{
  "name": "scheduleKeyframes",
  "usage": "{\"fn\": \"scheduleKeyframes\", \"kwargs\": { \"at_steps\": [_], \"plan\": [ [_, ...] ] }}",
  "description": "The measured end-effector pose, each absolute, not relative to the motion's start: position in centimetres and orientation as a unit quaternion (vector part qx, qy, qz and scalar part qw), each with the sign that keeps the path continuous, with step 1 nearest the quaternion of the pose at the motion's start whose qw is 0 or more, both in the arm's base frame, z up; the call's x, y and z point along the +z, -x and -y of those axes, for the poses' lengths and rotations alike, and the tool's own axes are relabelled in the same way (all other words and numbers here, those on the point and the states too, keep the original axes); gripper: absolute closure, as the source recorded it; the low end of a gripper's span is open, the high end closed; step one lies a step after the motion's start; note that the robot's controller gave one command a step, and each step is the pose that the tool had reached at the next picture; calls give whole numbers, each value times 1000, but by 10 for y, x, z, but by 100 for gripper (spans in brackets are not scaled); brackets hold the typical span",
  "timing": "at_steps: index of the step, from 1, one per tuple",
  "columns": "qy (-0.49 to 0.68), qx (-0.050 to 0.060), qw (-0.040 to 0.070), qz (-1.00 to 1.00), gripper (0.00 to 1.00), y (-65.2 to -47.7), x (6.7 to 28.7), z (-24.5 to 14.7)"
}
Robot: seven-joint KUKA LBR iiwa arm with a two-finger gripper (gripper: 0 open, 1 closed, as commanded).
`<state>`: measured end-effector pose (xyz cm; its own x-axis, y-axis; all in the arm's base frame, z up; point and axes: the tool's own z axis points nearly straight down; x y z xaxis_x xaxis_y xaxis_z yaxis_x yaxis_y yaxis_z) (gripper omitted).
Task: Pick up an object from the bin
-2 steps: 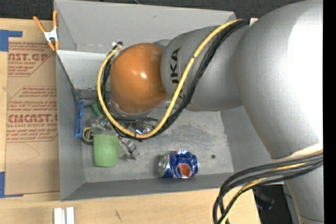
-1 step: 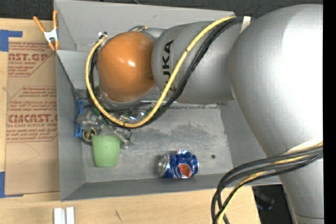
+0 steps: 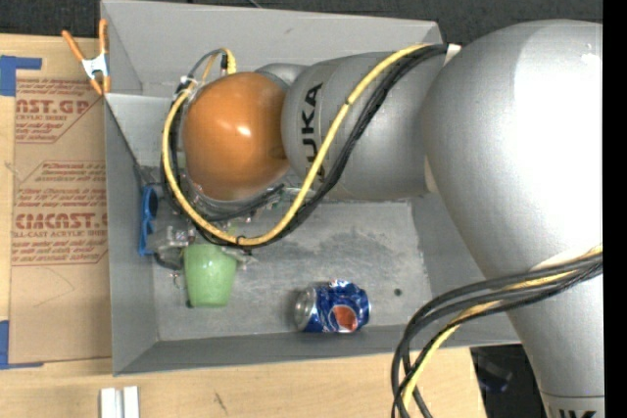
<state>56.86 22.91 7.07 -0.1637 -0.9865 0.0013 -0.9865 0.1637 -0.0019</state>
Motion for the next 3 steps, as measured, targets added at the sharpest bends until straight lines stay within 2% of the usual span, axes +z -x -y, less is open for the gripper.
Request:
{"fn": "scheduleKeyframes", "kwargs": {
  "at_steps": [1, 2, 3],
  "plan": [
    [779, 1, 0, -628, 0, -547, 69, -210],
    [778, 1, 2, -628, 100, -548, 71, -211],
    [777, 1, 2, -629, 100, -548, 93, -213]
  ]
}}
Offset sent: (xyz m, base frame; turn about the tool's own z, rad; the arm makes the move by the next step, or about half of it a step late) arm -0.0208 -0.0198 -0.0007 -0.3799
